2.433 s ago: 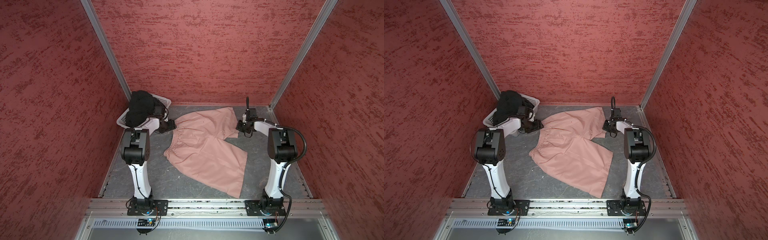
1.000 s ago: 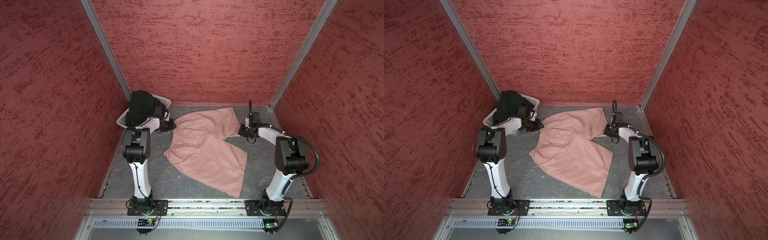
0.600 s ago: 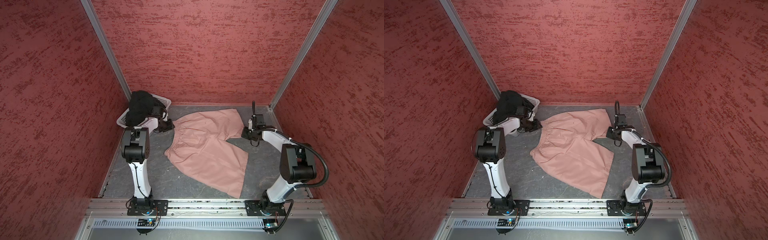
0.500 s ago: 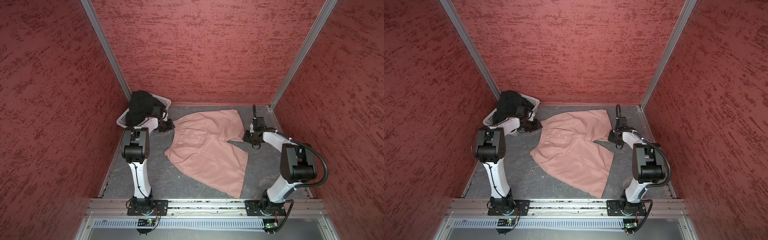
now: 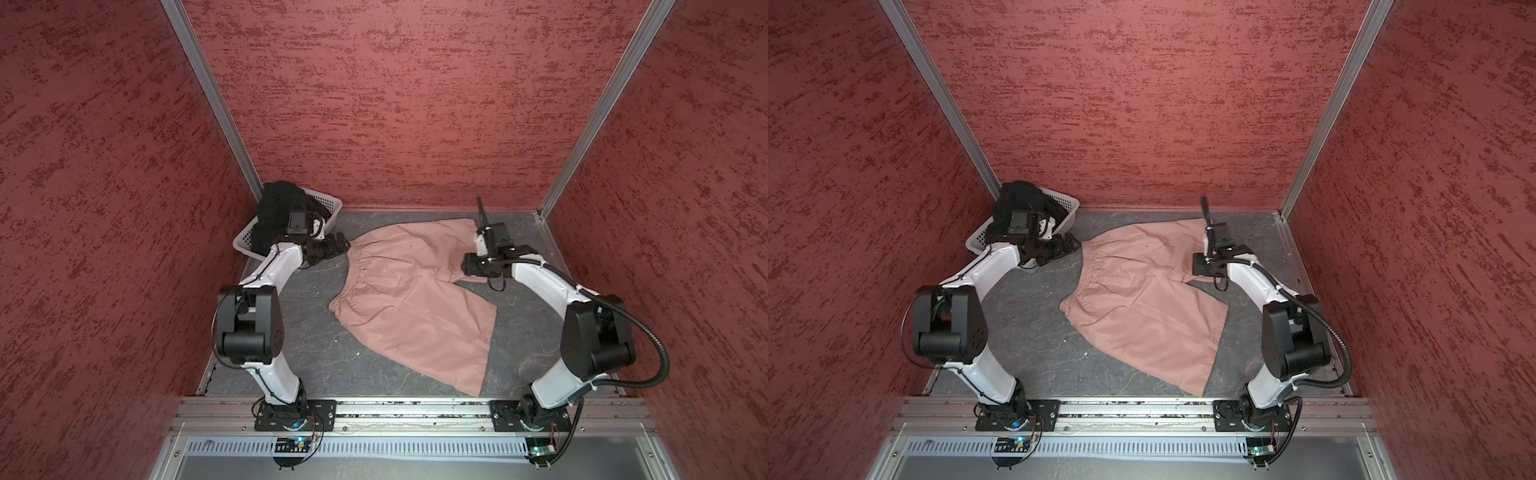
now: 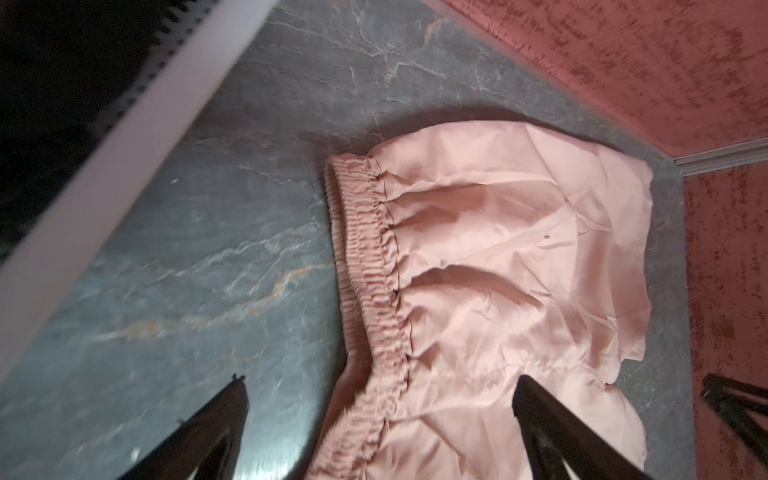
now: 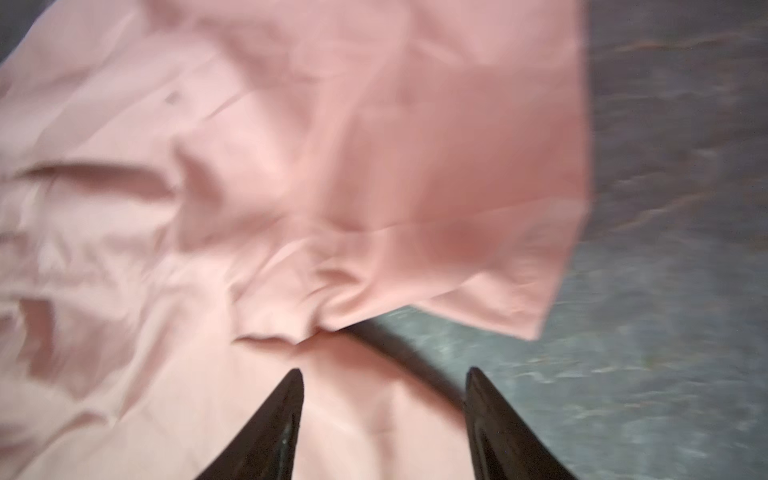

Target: Fold and stack the shorts

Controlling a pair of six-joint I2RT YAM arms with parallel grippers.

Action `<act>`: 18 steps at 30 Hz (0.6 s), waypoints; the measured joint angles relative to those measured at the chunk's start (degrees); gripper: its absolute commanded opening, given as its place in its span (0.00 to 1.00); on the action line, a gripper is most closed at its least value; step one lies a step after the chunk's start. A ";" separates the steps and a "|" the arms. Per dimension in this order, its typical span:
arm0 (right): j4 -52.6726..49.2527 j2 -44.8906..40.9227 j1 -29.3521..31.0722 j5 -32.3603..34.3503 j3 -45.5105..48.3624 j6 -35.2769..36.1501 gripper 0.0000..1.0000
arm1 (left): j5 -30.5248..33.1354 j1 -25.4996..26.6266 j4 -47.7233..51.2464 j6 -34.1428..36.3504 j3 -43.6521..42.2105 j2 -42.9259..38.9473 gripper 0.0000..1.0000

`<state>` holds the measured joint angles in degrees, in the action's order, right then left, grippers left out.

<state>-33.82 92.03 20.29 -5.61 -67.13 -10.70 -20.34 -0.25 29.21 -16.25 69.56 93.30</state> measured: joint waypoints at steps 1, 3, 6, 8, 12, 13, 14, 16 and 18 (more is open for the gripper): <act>-0.87 -1.49 4.28 0.11 1.14 0.50 0.63 | 0.35 -0.31 0.48 -0.61 -3.08 -3.19 0.99; -2.25 -4.85 12.79 0.02 4.11 0.55 0.63 | 1.31 -0.59 1.49 -1.95 -8.83 -8.07 0.99; -4.07 -11.67 21.57 1.07 10.47 -1.46 0.62 | 2.38 -0.31 3.74 -3.72 -16.09 -13.62 0.99; -5.42 -15.76 26.77 2.75 14.01 -3.69 0.62 | 2.91 -0.04 4.85 -4.55 -18.95 -16.70 0.99; -8.57 -19.21 38.03 6.08 17.18 -8.55 0.62 | 4.39 0.17 6.58 -4.76 -20.15 -20.83 0.99; -9.40 -18.93 40.52 6.49 17.35 -9.57 0.62 | 4.48 0.15 6.80 -4.74 -20.06 -21.22 0.99; -10.21 -18.40 42.64 6.99 17.38 -10.34 0.62 | 4.61 0.15 6.91 -4.74 -20.04 -21.31 0.99; -12.02 -16.06 46.95 7.89 17.33 -11.98 0.62 | 4.55 0.15 7.21 -4.74 -20.06 -21.29 0.99; -13.88 -13.11 50.34 8.81 17.31 -13.16 0.61 | 4.28 0.15 7.19 -4.76 -20.33 -21.35 0.99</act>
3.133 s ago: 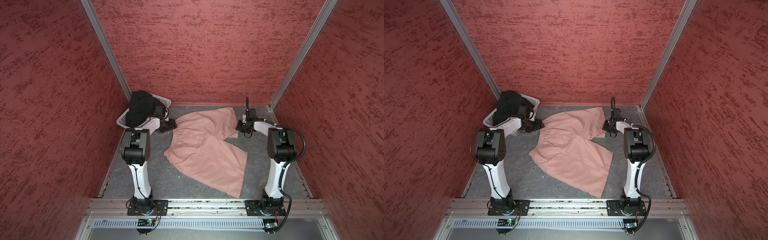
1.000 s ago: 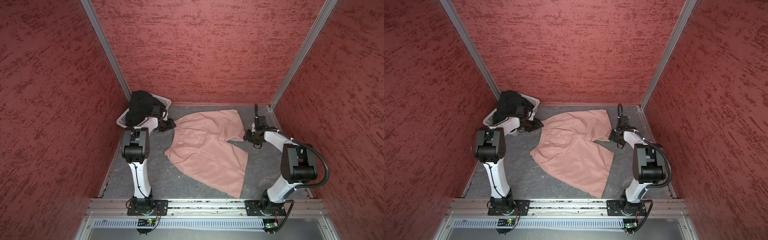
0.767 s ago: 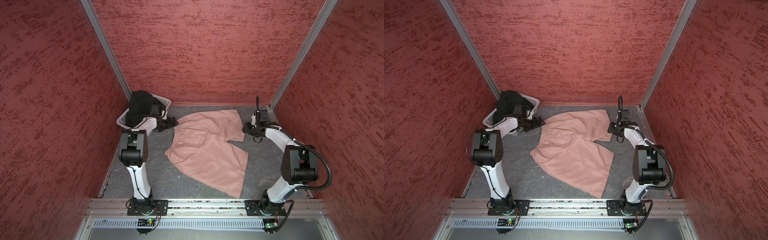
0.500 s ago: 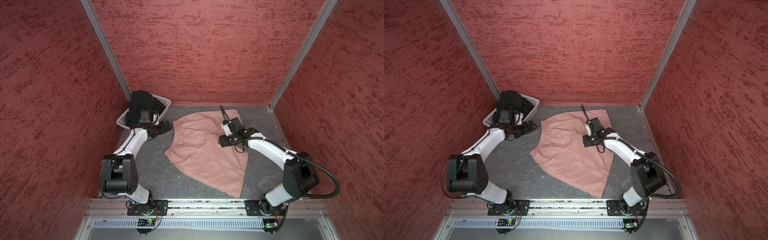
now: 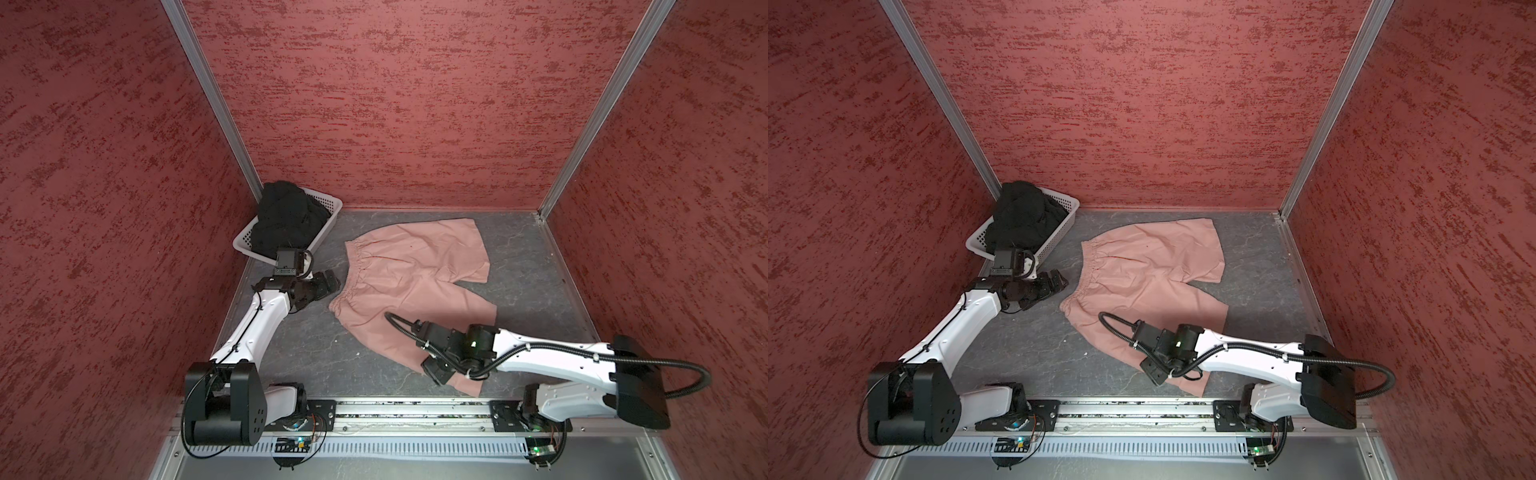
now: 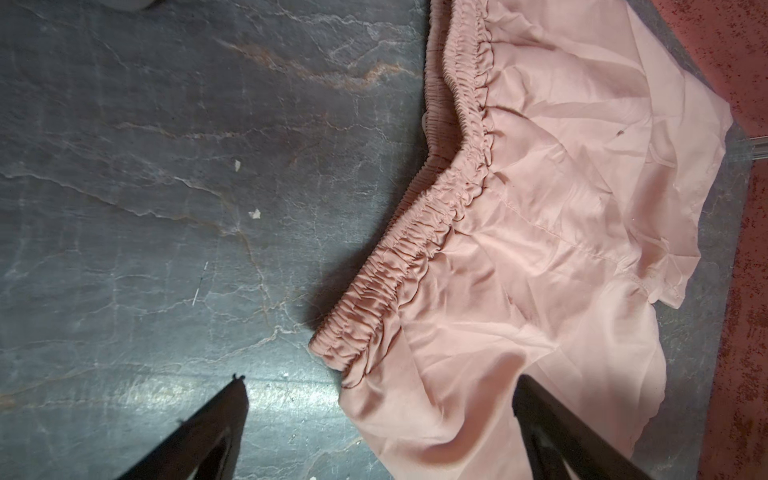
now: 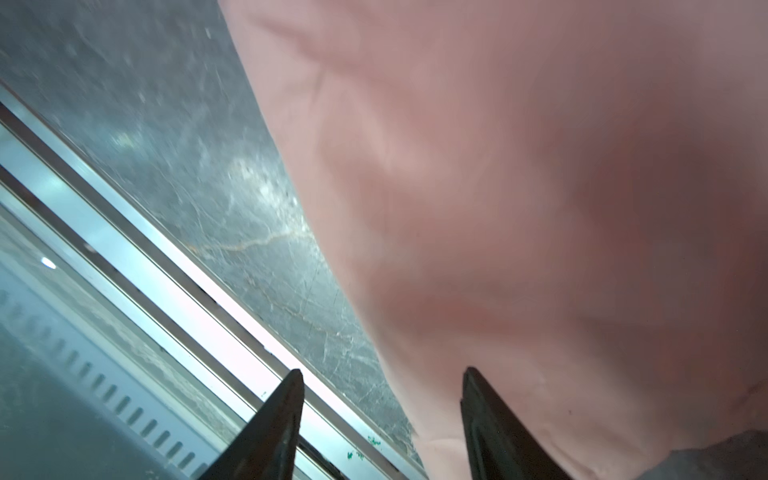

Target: Fold and stack the shorts

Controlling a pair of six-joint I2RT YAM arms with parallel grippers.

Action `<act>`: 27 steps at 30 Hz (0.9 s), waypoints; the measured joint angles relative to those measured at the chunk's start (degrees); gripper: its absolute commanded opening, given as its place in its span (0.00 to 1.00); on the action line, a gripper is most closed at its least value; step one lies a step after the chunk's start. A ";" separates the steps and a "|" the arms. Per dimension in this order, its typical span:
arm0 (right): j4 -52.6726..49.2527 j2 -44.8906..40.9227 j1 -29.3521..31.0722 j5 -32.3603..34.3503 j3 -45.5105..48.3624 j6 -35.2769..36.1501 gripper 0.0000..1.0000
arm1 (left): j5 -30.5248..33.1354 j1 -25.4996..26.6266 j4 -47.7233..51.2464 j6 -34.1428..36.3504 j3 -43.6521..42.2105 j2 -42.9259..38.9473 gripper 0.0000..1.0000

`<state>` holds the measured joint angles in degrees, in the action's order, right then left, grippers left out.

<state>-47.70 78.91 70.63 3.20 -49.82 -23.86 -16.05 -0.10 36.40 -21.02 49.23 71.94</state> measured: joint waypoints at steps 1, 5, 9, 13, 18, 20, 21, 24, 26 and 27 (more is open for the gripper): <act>-1.03 1.31 1.46 0.44 0.00 -0.50 0.61 | -0.15 0.00 -0.04 0.00 -0.28 -0.02 0.99; -5.09 2.58 5.33 1.53 0.00 -2.49 0.62 | -0.48 -0.17 0.11 0.02 -1.77 -0.07 0.99; -7.96 0.09 6.10 2.05 0.02 -4.57 0.62 | -0.85 -0.28 0.22 0.11 -2.40 -0.07 0.99; -8.41 1.14 6.38 3.48 0.00 -6.69 0.62 | -1.33 -0.61 0.28 0.24 -2.75 -0.87 0.99; -8.92 7.17 7.56 5.49 0.02 -9.03 0.63 | -2.19 -1.46 0.02 0.02 -3.96 -3.58 0.99; -9.38 7.50 7.72 6.49 0.07 -9.88 0.64 | -2.58 -1.84 0.00 -0.09 -4.24 -4.09 0.99; -9.62 7.41 7.78 6.97 0.07 -10.34 0.64 | -2.84 -1.99 0.02 -0.13 -4.26 -4.15 0.99; -9.75 7.69 7.89 8.33 0.09 -11.63 0.64 | -3.32 -2.27 -0.15 -0.17 -4.42 -4.44 0.99; -9.79 9.01 7.93 9.14 0.11 -12.46 0.64 | -3.74 -2.32 -0.50 -0.22 -5.05 -4.92 1.00; -9.84 10.12 7.93 9.49 0.13 -12.87 0.65 | -3.98 -2.36 -0.52 -0.24 -5.46 -5.22 0.99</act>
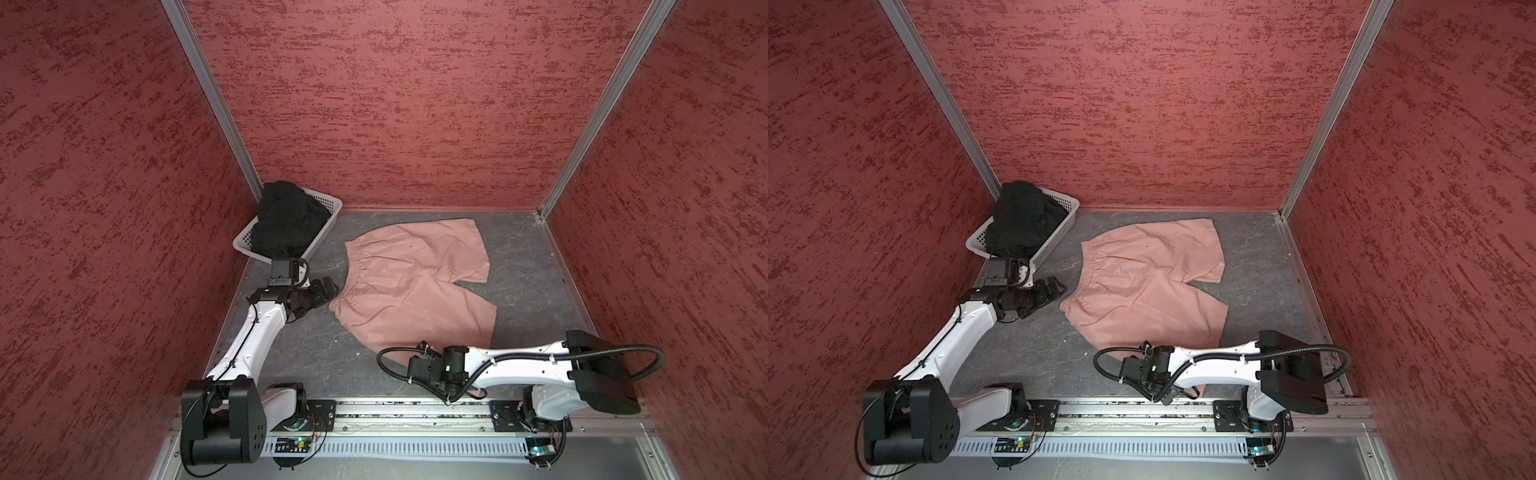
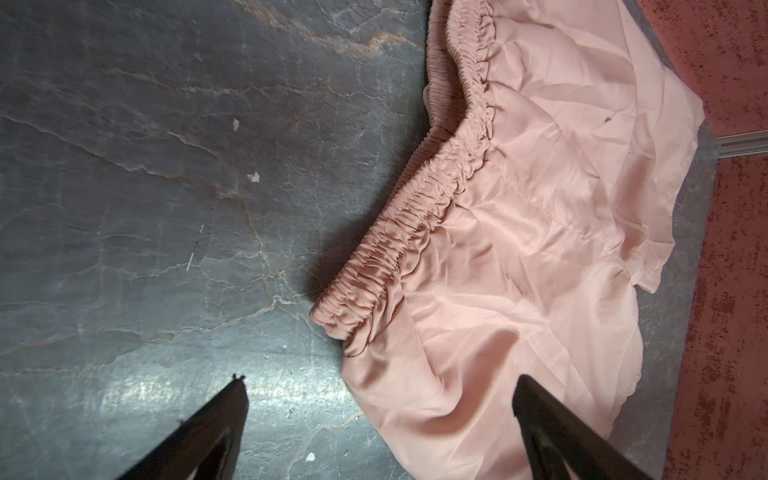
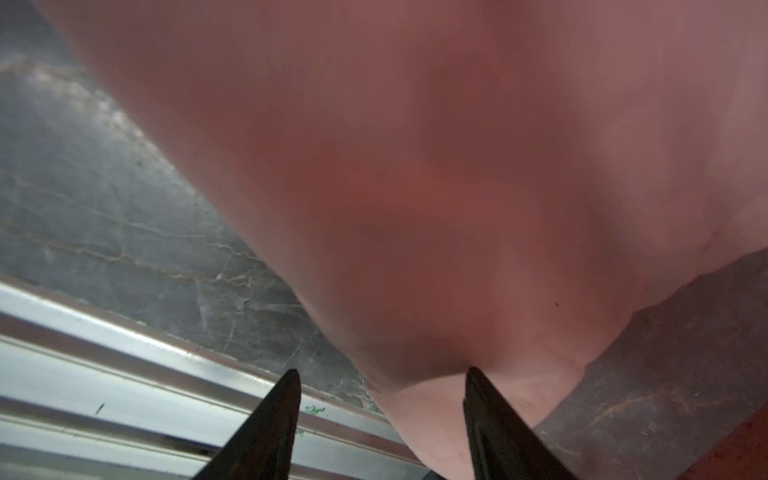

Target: Fold and stack the shorts

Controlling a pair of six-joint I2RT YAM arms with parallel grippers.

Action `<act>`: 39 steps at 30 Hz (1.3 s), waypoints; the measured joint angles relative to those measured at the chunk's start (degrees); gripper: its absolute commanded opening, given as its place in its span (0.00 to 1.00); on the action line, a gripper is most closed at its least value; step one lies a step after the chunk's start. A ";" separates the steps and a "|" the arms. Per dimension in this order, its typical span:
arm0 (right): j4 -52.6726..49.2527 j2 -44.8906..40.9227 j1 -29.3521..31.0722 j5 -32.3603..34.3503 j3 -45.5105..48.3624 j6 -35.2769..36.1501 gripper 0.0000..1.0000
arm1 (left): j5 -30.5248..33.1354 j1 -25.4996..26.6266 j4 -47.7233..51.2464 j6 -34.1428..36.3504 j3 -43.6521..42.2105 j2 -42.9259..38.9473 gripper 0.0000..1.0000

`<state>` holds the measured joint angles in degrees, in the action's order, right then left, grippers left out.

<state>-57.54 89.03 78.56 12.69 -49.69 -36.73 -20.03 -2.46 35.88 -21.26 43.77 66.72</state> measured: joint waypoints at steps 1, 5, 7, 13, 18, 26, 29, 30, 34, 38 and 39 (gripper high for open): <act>-0.13 1.33 0.04 0.24 0.04 -0.44 0.65 | -0.35 -0.02 -0.04 -0.09 -0.52 -0.22 0.99; 0.13 2.29 0.48 0.70 0.04 -2.03 0.64 | -0.72 -0.13 0.13 -0.20 -1.79 -0.42 0.99; 0.39 2.05 0.50 0.72 0.37 -2.99 0.58 | -0.72 -0.17 0.20 -0.17 -1.79 -0.44 0.99; 0.57 2.95 0.72 1.95 1.31 -5.97 0.00 | -0.76 -0.22 0.00 -0.66 -1.99 -1.46 0.99; -0.15 3.87 0.74 2.97 1.60 -8.02 0.00 | -0.98 -0.22 -1.75 -2.14 -5.11 -2.56 0.99; 0.11 -1.86 0.72 2.99 2.21 -10.32 0.00 | -1.20 1.51 -3.41 -5.33 -10.19 -3.54 0.99; 0.35 -4.24 0.72 2.99 3.08 -11.19 0.00 | -1.86 2.01 -5.38 -6.86 -12.07 -4.02 0.99; 0.46 -4.63 0.72 2.99 3.30 -11.43 0.00 | -1.99 2.23 -5.88 -7.28 -12.41 -3.96 0.99; 0.70 -6.05 0.70 2.93 4.07 -12.24 0.00 | -2.23 3.17 -8.33 -8.35 -13.14 -3.02 0.97; 1.07 -7.28 0.68 2.69 4.07 -12.35 0.00 | -2.23 3.58 -12.13 -9.29 -13.84 -1.62 0.90; 1.22 -7.63 0.68 2.62 4.07 -12.33 0.00 | -2.21 3.80 -13.18 -9.55 -13.97 -0.90 0.89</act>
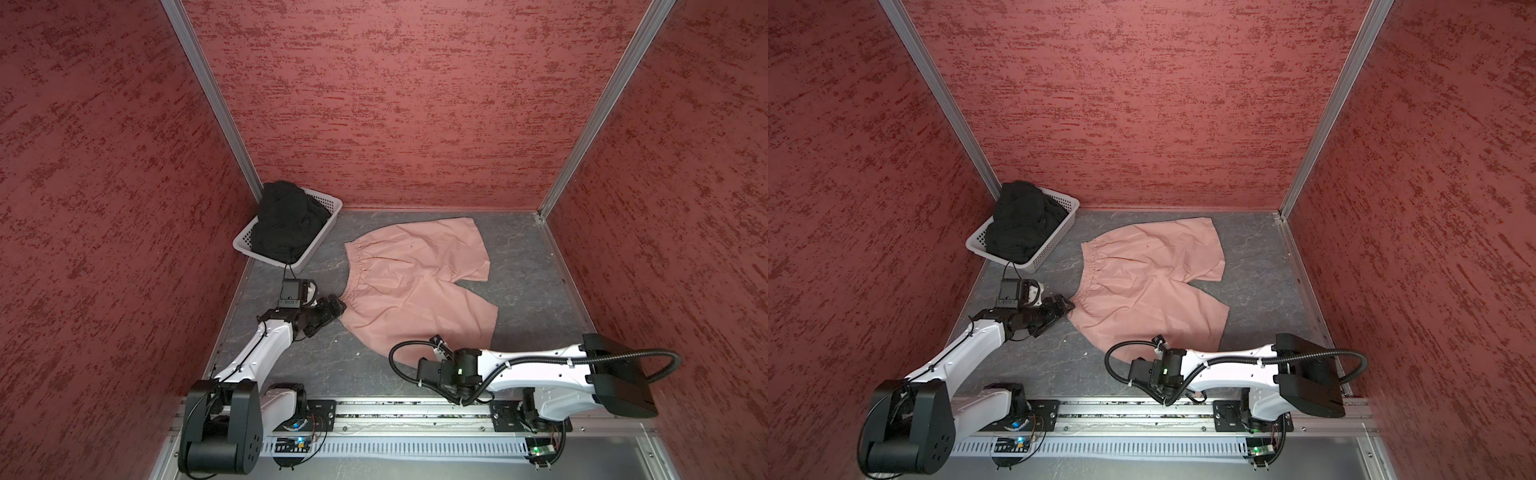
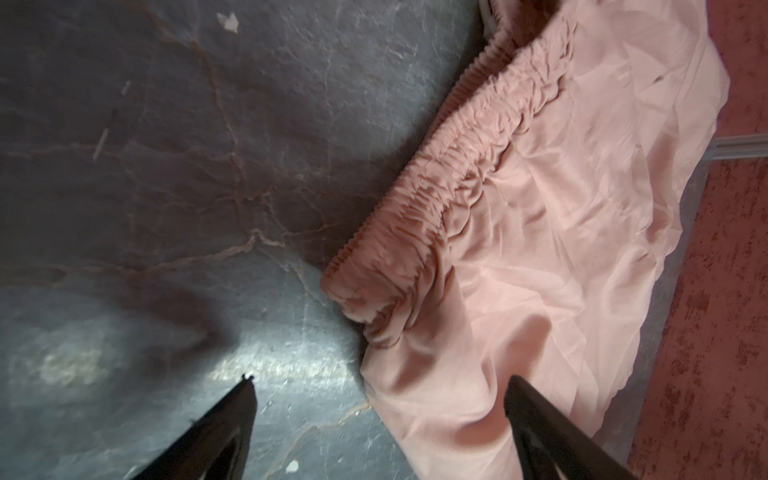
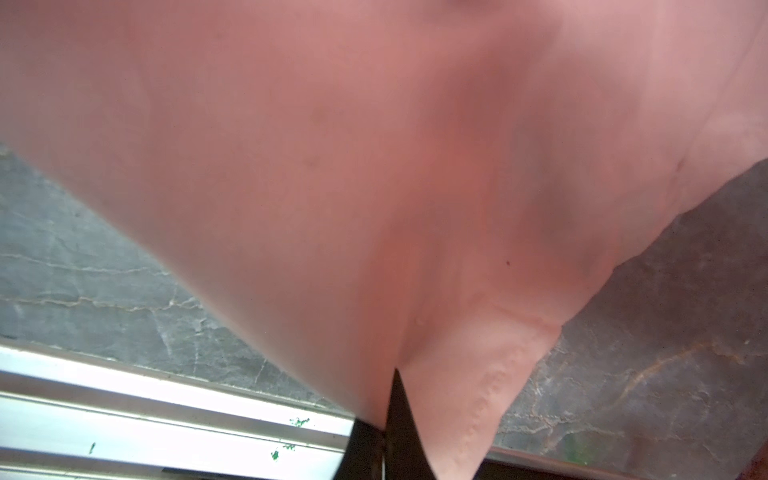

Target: Fold and stack the shorts

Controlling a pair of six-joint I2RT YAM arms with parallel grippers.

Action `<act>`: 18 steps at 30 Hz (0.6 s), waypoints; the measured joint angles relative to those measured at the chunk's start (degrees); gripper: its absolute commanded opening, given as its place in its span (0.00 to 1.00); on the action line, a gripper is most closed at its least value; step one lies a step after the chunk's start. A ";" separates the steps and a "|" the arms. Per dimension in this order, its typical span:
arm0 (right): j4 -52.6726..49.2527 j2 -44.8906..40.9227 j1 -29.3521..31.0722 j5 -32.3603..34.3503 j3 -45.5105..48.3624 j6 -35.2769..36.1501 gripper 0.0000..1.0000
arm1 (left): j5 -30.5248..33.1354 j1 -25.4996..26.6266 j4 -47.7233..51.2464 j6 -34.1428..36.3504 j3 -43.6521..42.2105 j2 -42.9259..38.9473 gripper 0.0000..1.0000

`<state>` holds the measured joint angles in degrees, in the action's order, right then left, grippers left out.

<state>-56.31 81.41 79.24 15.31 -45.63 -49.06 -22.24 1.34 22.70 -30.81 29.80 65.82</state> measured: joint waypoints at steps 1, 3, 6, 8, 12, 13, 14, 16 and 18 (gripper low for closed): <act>0.15 -0.33 -0.02 -0.04 0.00 0.00 0.00 | 0.00 0.28 -0.90 -0.26 -0.02 0.96 0.88; 0.39 -1.16 -0.22 -0.07 0.00 0.00 0.00 | 0.00 0.90 -2.43 -0.46 -0.02 3.06 0.87; 0.52 -2.99 -0.33 -0.04 0.00 -0.04 0.00 | 0.02 1.88 -4.15 -0.85 -0.17 5.22 0.85; 0.55 -4.39 -0.33 0.00 0.00 -0.15 0.00 | 0.09 2.27 -5.22 -1.18 -0.72 5.49 0.83; 0.55 -6.91 -0.44 0.15 0.00 -0.48 0.00 | 0.28 2.60 -6.82 -1.77 -0.96 6.69 0.64; 0.55 -7.39 -0.52 0.13 0.00 -0.46 0.00 | 0.48 2.64 -6.97 -1.75 -0.85 7.10 0.57; 0.57 -7.72 -0.63 0.09 0.00 -0.44 0.00 | 0.70 2.73 -7.08 -2.03 -0.63 7.67 0.51; 0.52 -8.00 -0.98 -0.26 0.00 -0.26 0.00 | 1.14 2.86 -7.26 -2.08 0.09 8.98 0.37; 0.48 -7.93 -1.42 -1.22 0.00 0.26 0.00 | 1.40 3.02 -7.50 -1.79 0.72 10.10 0.29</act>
<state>-55.83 73.47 77.82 14.09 -45.63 -48.80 -20.84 4.36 15.20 -32.60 30.52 75.92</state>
